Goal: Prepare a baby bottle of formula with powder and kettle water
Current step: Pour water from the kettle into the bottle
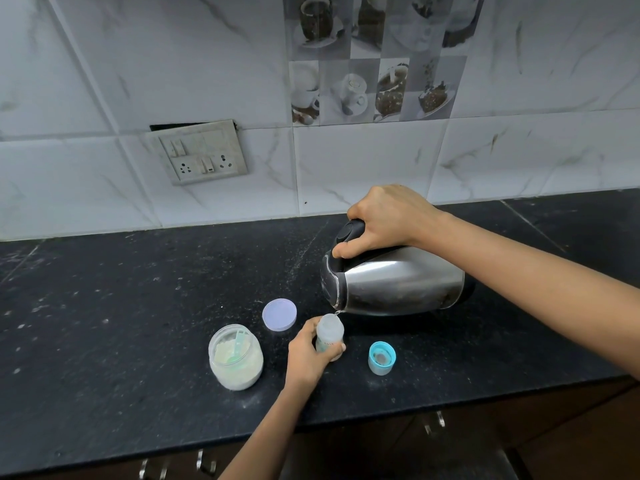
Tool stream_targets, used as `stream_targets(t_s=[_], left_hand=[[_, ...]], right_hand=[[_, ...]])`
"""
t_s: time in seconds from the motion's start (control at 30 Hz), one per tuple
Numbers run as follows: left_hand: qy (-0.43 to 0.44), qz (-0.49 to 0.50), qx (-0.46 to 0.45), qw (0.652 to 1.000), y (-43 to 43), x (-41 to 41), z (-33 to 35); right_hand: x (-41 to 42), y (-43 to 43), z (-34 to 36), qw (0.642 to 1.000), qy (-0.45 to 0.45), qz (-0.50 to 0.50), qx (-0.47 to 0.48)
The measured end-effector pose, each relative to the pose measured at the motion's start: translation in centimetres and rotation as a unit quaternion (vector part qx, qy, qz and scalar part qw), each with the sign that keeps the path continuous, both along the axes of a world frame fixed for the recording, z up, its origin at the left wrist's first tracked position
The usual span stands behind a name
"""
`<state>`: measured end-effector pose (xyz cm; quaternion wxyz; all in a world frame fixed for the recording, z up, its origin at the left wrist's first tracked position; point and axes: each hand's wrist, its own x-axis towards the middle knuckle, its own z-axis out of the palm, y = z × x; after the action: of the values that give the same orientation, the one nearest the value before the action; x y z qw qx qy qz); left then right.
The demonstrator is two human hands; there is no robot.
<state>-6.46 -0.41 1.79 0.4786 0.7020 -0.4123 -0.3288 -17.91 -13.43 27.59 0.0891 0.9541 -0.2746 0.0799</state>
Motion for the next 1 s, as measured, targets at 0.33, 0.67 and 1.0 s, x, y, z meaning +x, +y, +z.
stream_targets(t_s=[0.33,0.67,1.0], left_hand=[[0.001,-0.007,0.008,1.000,-0.1,0.2,-0.3],[0.002,-0.005,0.002,1.000,-0.2,0.3,-0.8],[-0.006,0.003,-0.009,1.000,-0.3,0.2,-1.4]], right_hand=[[0.4,-0.1,-0.2,1.000,0.005,0.008,-0.002],[-2.6,-1.7,-2.4,0.995,-0.073,-0.032,0.064],[-8.7,-6.8,-8.0,0.916,-0.312,-0.156,0.197]])
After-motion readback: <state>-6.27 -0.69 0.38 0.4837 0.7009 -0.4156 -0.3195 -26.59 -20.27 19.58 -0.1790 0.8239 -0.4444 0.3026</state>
